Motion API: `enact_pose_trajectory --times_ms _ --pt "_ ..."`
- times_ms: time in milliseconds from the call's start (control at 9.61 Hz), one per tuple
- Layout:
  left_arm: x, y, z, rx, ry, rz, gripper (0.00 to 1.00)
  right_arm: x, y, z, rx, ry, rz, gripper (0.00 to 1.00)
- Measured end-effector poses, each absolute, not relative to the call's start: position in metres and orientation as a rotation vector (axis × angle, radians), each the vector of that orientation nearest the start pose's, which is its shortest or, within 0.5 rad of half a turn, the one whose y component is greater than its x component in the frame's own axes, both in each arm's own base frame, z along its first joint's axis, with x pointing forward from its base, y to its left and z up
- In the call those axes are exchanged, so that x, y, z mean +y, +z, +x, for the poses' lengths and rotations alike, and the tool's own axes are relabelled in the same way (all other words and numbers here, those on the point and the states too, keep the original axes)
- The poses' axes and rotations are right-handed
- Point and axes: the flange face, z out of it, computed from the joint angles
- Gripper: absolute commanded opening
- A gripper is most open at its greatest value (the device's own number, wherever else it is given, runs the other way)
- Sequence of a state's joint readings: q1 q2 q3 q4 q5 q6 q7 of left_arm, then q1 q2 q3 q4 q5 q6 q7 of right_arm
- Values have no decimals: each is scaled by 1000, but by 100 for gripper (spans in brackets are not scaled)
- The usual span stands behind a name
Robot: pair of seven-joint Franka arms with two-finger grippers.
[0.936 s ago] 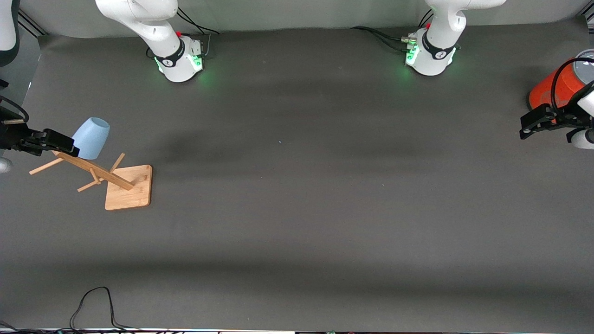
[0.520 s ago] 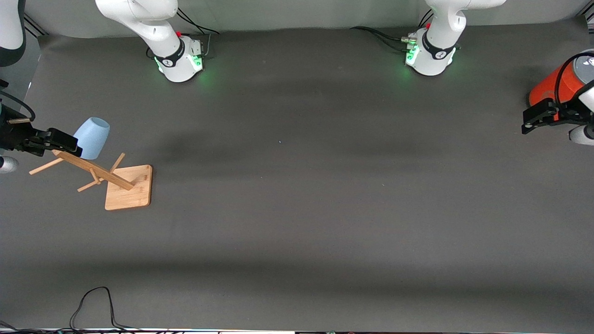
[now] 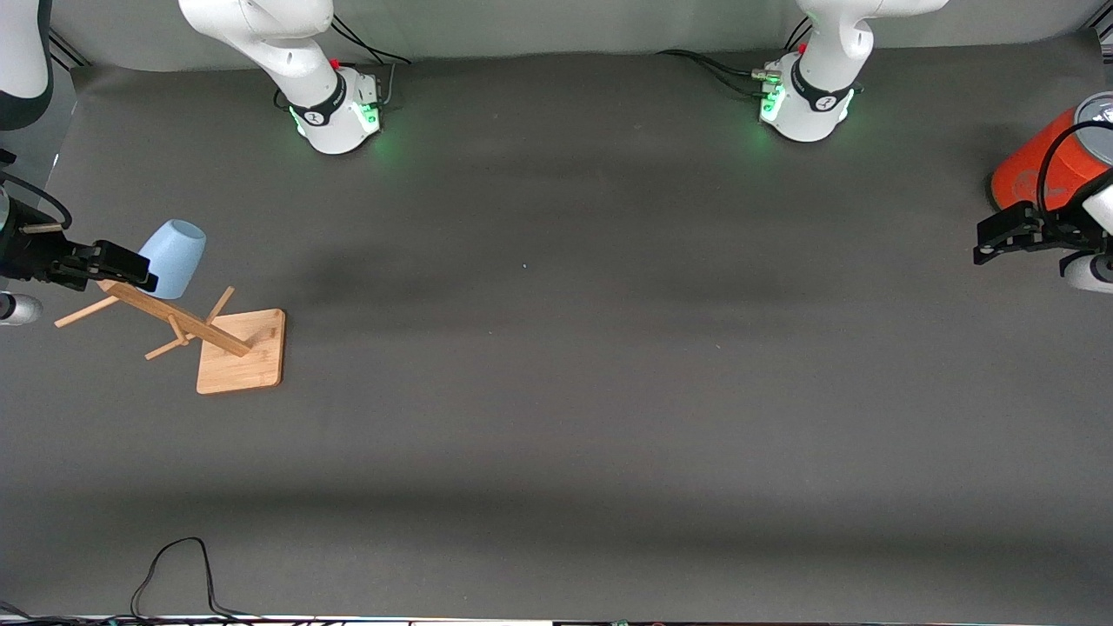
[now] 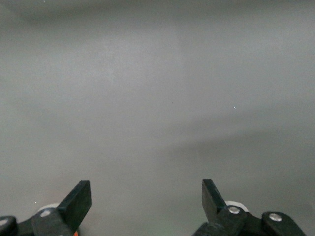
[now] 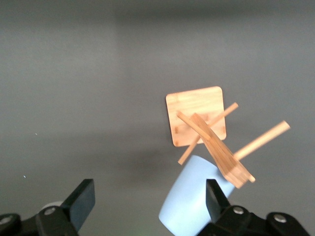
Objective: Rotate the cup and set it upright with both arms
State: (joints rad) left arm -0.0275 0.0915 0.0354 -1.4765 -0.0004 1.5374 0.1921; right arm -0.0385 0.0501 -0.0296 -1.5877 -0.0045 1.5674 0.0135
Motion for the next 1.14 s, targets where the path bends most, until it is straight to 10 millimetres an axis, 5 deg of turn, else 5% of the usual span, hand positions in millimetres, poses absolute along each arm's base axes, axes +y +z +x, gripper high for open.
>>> enact_pose_trajectory --times_ms 416,728,936,1145 --pt "1 596 629 300 96 -3123 100 -99 595 510 276 120 -3112 100" --pt "-21 550 668 358 159 -3123 100 -96 583 510 767 161 -3025 100" --pt "-42 552 669 407 148 -3118 100 -91 576 510 1024 187 -2927 100" --pt "-43 555 668 408 149 -3117 100 -91 551 510 1089 193 -2902 100"
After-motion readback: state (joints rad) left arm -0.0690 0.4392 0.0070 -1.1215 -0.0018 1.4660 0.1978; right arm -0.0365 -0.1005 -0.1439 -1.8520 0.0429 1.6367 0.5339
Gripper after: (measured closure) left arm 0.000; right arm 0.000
